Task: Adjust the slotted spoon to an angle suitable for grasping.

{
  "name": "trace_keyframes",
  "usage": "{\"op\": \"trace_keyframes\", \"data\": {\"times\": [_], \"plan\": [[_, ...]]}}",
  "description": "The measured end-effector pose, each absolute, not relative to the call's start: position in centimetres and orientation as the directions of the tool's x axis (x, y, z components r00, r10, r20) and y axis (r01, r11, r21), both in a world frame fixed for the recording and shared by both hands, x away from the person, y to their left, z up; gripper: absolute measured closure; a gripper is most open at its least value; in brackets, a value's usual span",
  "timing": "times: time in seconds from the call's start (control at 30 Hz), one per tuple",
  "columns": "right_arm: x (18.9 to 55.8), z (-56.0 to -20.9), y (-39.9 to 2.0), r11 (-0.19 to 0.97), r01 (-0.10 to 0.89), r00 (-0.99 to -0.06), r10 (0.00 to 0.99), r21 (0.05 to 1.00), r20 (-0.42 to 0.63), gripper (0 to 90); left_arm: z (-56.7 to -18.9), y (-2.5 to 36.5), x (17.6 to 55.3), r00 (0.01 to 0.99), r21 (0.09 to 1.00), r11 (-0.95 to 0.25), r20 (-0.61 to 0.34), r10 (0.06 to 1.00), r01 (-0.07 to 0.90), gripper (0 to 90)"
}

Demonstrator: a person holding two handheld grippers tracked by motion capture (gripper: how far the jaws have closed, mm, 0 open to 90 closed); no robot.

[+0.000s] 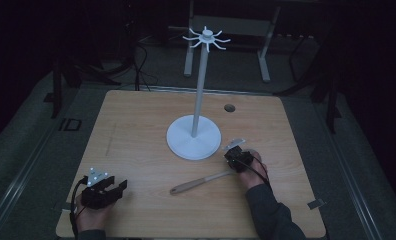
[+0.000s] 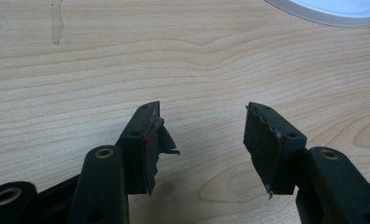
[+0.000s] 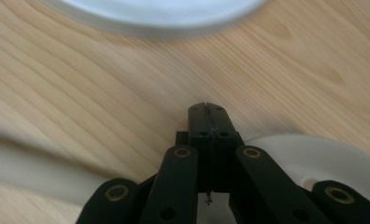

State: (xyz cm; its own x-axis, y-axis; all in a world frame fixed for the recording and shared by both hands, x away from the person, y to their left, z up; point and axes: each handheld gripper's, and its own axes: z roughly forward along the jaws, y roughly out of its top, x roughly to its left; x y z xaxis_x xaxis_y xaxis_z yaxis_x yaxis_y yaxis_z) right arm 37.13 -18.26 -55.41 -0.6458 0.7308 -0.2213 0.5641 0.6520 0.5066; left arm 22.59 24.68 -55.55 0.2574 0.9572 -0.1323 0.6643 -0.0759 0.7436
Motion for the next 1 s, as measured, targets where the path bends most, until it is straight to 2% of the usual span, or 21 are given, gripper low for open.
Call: {"op": "trace_keyframes", "data": {"times": [0.47, 0.7, 1.0], "plan": [[35.1, -54.9, -21.9, 0.616, 0.637, -0.583, 0.778, 0.464, -0.232, 90.0, -55.6, 24.6, 22.6, 0.257, 0.742, -0.077, -0.131, 0.957, 0.666, 46.8], [34.7, -54.6, -22.4, 0.621, 0.637, -0.613, 0.767, 0.457, -0.187, 90.0, -55.6, 24.4, 22.7, 0.264, 0.738, -0.087, -0.127, 0.956, 0.669, 46.8], [34.9, -53.2, -22.6, 0.601, 0.577, -0.653, 0.747, 0.553, -0.13, 88.2, -55.7, 24.4, 22.8, 0.264, 0.737, -0.088, -0.126, 0.956, 0.67, 46.8]]}}
